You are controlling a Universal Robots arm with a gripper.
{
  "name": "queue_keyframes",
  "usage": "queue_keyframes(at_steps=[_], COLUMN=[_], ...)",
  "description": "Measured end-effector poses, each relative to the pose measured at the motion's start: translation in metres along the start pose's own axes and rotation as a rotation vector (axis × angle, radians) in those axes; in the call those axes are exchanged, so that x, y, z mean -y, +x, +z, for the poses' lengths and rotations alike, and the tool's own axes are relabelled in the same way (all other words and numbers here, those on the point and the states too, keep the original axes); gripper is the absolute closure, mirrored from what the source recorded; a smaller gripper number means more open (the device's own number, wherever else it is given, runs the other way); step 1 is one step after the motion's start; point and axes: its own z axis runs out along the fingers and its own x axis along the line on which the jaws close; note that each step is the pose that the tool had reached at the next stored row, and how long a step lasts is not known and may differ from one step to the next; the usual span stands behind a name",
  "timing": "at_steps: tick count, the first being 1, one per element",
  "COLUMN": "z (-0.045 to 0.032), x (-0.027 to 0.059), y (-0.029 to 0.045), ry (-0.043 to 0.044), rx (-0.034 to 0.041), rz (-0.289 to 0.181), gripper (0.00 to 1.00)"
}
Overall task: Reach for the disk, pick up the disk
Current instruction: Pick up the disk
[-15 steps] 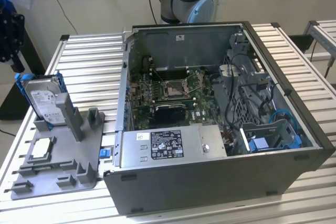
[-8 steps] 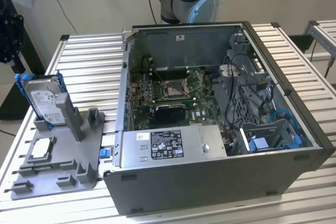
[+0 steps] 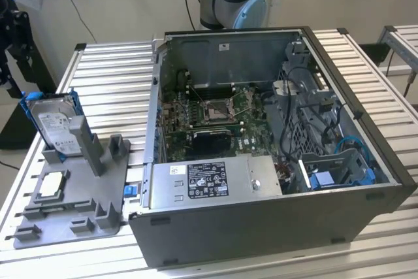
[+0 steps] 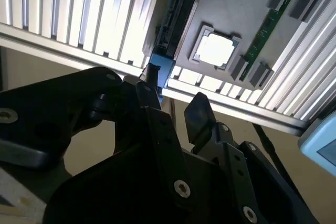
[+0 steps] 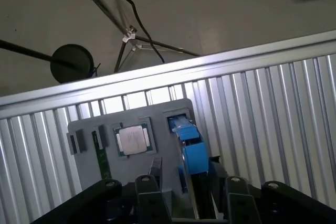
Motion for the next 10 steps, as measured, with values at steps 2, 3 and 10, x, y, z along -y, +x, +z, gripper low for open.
queue_keyframes(at_steps=[2, 3, 10], z=[0.0000, 0.0005, 0.0036], x=[0.0000, 0.0001, 0.0000], y=[0.0000, -0.0001, -0.0006], ry=[0.0000, 0.0003, 0.0003], rx=[-0.0002, 0.0001, 0.0001], rz=[0.000, 0.000, 0.000], gripper=[1.00, 1.00, 0.00])
